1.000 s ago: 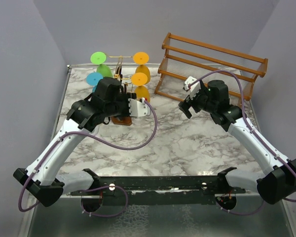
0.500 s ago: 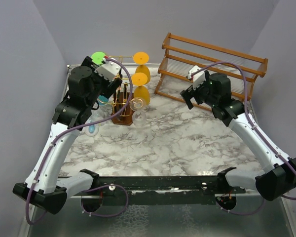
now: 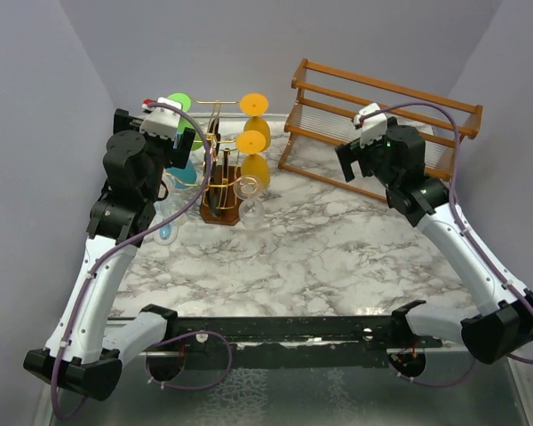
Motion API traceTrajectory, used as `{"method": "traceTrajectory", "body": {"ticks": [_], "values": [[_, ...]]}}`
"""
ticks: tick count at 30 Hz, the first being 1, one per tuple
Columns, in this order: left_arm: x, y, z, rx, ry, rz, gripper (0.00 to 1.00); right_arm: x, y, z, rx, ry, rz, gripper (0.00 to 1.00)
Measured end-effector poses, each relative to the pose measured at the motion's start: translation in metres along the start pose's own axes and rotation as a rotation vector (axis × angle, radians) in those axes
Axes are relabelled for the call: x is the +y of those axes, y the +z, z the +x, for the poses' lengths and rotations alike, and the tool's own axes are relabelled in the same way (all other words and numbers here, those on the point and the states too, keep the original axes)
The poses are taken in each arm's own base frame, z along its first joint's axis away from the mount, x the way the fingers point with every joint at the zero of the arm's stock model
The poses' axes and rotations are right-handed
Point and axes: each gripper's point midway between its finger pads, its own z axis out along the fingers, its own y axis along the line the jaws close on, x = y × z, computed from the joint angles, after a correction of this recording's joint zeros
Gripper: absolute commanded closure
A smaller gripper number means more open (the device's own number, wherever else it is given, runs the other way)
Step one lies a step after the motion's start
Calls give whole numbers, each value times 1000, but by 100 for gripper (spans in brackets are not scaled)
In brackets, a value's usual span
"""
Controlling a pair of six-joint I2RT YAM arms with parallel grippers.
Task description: Place the wine glass upside down on the wine glass rack
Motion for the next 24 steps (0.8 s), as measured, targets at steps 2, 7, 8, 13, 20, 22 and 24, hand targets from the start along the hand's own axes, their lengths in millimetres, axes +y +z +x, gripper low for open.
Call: {"method": "traceTrajectory", "body": {"ticks": [2, 7, 8, 13, 20, 22, 24], "values": [[4, -4, 0, -12, -17, -15, 1, -5, -6, -7, -24, 13, 22, 0], [7, -10, 6, -20, -46, -40, 1, -13, -18, -17, -60, 31, 57, 0], [8, -11, 9, -17, -50, -48, 1, -14, -19, -18, -62, 32, 61, 0], [9, -15, 23, 2, -76, -74, 1, -19, -34, -20, -90, 38, 79, 0], [5, -26, 33, -5, -131, -65, 1, -31, -62, -34, -159, 51, 109, 0], [5, -27, 35, -10, -143, -57, 1, -36, -65, -34, -162, 55, 122, 0], [4, -29, 37, -13, -159, -48, 1, -44, -69, -32, -164, 62, 141, 1]]}}
